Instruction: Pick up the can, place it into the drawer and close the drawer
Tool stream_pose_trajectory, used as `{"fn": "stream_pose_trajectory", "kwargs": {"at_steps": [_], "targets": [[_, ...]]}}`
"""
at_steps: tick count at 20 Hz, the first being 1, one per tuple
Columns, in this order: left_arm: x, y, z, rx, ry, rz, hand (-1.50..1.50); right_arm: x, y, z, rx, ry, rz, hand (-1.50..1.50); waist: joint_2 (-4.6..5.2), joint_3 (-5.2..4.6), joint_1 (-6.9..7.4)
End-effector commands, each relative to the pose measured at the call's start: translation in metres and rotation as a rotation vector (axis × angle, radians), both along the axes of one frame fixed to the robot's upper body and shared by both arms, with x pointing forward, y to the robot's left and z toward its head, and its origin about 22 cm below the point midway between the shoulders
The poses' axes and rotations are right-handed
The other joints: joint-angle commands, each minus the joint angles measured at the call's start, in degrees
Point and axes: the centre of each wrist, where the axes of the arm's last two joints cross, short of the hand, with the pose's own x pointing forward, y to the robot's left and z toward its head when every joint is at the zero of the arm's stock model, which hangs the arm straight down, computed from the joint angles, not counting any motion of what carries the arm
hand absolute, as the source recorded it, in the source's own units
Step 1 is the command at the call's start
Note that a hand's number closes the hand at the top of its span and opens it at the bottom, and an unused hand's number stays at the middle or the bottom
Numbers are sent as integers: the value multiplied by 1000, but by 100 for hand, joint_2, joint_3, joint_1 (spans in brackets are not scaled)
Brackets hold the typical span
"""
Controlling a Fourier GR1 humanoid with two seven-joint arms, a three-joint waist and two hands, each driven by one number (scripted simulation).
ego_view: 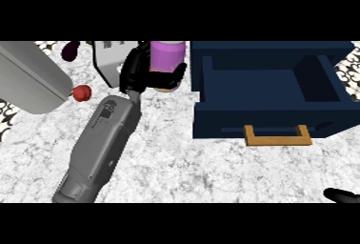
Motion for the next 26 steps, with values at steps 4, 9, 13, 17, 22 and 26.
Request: {"fn": "stream_pose_trajectory", "kwargs": {"at_steps": [4, 9, 13, 17, 22, 26], "targets": [[-5, -52, 70, 20, -41, -1, 150, -1, 13, 1, -14, -7, 22, -150, 10, -1, -37], [6, -74, 109, 74, -38, -29, 150, -10, 3, 8, -13, 2, -4, -150, 21, 0, -80], [8, -87, 133, 85, -27, -28, 150, -20, -8, 12, -9, -19, -2, -150, 16, 2, -79], [8, -117, 160, 120, -19, -33, 150, -9, 4, 8, -3, -23, 12, -150, 36, 3, -145], [22, -124, 164, 156, -9, -42, 150, -1, -1, 5, -5, -16, 8, -150, 72, 7, -203], [21, -136, 172, 169, 7, -10, 150, 6, 1, 15, -12, -7, 25, -150, 89, 8, -296]]}}
